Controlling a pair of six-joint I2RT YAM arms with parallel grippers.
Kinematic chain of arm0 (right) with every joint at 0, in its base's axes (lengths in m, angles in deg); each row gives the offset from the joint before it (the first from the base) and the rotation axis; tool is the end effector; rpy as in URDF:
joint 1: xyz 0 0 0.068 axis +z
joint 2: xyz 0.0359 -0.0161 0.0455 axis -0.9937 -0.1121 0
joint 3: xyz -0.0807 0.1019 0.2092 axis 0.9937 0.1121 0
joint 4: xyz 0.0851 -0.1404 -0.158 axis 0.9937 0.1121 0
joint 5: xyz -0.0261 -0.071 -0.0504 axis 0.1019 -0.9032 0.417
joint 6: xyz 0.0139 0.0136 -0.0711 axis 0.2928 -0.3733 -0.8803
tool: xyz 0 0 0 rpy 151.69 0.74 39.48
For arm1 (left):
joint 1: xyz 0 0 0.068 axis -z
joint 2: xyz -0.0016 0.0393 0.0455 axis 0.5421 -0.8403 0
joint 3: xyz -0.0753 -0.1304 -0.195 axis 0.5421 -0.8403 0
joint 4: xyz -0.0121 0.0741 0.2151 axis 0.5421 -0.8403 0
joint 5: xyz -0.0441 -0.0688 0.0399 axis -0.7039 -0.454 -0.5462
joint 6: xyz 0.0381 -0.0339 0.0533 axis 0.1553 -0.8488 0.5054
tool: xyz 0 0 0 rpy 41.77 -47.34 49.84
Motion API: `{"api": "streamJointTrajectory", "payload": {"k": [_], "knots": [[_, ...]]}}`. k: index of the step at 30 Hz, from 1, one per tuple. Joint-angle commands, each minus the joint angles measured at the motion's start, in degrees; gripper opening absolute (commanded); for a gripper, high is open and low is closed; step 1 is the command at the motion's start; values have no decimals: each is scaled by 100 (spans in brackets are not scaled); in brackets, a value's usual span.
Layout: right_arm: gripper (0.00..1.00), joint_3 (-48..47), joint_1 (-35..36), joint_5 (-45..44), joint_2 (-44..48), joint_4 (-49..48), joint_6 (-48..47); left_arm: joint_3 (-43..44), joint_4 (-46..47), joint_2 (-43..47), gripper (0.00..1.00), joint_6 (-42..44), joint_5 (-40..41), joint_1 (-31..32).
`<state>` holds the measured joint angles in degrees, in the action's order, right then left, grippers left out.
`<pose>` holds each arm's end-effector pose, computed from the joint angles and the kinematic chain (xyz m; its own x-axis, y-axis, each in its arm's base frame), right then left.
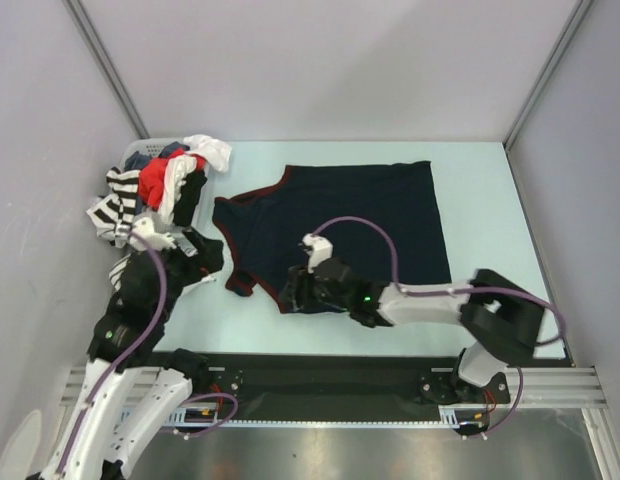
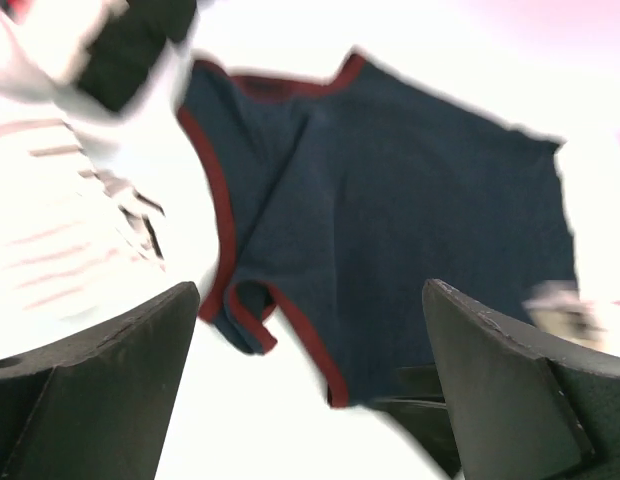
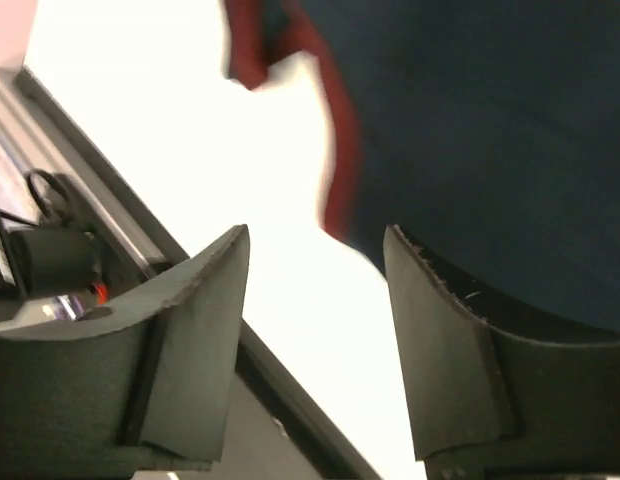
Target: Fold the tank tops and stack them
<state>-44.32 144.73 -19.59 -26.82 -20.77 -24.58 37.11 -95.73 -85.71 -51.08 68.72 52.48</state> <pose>0.1621 0.2830 0.1824 -0.6616 -0.0068 -0.7498 -0.5529 0.6799 0.4817 0.1196 -0.0248 0.3039 -0.3339 -0.4206 -0.8436 -0.1087 0.9061 -0.4087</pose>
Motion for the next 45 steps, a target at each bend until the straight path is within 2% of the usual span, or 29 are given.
{"api": "streamJointTrajectory", "payload": {"k": [1,9,20,28,33,39,45], "knots": [[63,-829,290,-231,-897,-860,164,649,-537,347,100,324,507,-50],[66,-2288,528,7,-2540,-879,279,940,-960,848,100,790,728,-50],[68,-3194,581,-256,-3324,-378,253,1002,-916,884,100,1010,711,-50],[68,-3862,642,-3,-3886,-290,253,932,-810,893,100,1054,614,-50],[67,-4275,660,516,-4299,-798,455,958,-819,901,100,1072,605,-50],[68,-4996,730,1790,-4713,-1484,665,993,-819,928,100,1081,587,-50],[75,-4961,546,2696,-4941,-3031,1992,941,-810,901,100,1019,526,-50]]}}
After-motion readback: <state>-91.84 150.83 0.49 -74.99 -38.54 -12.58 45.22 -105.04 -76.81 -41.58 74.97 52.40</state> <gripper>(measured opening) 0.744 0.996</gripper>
